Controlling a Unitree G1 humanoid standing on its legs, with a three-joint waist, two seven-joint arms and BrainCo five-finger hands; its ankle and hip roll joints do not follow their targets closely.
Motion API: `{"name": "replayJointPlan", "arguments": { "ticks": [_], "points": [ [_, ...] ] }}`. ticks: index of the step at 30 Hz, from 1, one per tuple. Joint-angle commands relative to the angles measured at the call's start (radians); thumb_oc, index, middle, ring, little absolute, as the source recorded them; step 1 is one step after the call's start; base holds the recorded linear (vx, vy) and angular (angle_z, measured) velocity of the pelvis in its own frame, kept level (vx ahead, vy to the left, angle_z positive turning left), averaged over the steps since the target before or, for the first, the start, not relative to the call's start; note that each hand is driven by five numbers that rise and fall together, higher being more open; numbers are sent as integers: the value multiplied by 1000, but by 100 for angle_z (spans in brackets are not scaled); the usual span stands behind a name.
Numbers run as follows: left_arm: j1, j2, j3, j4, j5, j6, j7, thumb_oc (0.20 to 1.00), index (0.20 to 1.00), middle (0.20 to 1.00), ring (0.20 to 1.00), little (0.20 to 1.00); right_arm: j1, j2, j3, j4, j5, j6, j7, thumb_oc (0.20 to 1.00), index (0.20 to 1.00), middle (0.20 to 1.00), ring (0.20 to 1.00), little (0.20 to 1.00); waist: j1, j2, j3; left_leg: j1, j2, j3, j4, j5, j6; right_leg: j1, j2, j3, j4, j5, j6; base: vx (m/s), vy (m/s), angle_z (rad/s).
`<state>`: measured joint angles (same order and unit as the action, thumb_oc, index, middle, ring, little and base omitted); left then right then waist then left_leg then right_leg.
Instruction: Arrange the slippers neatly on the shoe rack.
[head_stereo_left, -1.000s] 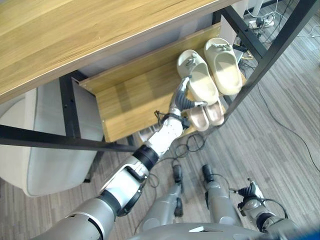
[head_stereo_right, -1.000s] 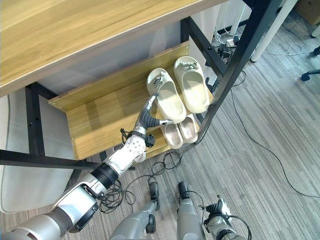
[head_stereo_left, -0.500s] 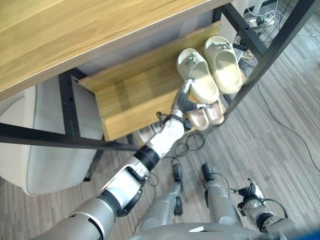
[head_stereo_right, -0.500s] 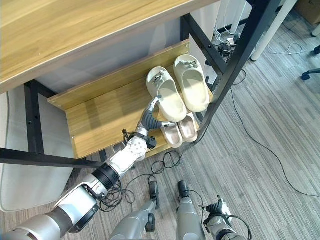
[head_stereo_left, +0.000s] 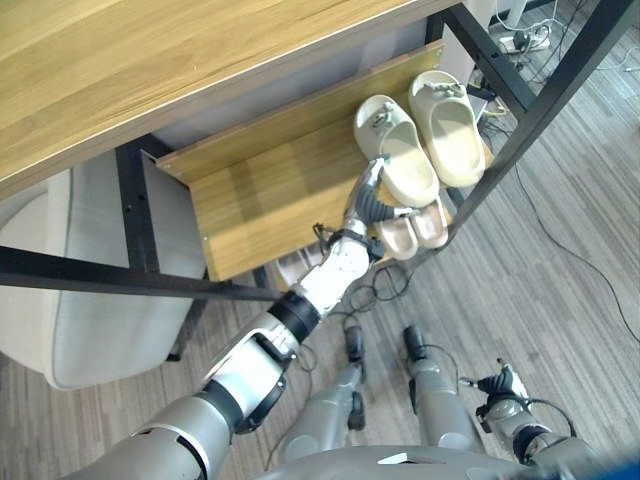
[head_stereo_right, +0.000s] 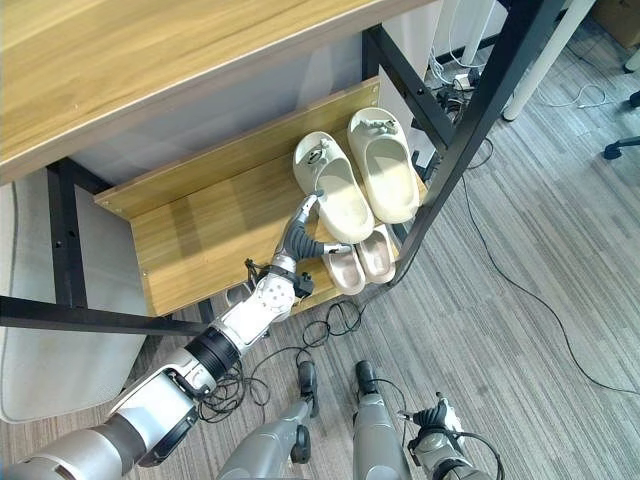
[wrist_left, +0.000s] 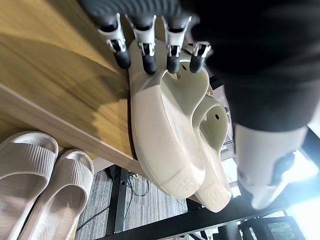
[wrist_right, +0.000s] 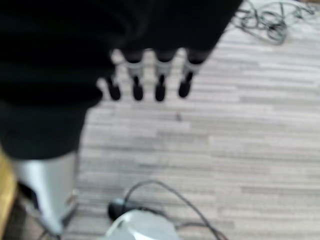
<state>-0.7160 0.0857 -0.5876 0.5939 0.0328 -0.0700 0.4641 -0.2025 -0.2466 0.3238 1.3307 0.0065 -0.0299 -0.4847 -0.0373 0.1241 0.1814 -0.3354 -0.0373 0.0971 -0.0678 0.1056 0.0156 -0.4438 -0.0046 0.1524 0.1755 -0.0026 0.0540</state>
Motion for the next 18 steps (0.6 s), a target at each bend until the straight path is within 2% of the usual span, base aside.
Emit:
{"name": "replayJointPlan", "arguments": {
  "ticks": [1,10,18],
  "points": [
    [-80,-42,38,21,25,-47,4,1000,1000,1000,1000,1000,-14,-36,-2,-1,7,-11,-4,1000,1000,1000,1000,1000,6,24,1,-73,-58,-70,87,-31,13,-23,-5,-51,71,-43,14,0,0,0],
    [-95,-1,72,-37,-30,-69,-11,1000,1000,1000,1000,1000,12,-26,-4,5,-20,3,26,1000,1000,1000,1000,1000,10,17,-19,-20,-53,-86,78,-32,8,49,-11,-72,53,-53,19,34,-7,5],
    [-42,84,105,-151,-83,-100,-65,1000,1000,1000,1000,1000,66,-11,-43,11,-34,14,68,1000,1000,1000,1000,1000,14,13,-39,64,-49,-102,57,-37,3,137,-15,-104,33,-55,28,33,-7,9]
  ]
}}
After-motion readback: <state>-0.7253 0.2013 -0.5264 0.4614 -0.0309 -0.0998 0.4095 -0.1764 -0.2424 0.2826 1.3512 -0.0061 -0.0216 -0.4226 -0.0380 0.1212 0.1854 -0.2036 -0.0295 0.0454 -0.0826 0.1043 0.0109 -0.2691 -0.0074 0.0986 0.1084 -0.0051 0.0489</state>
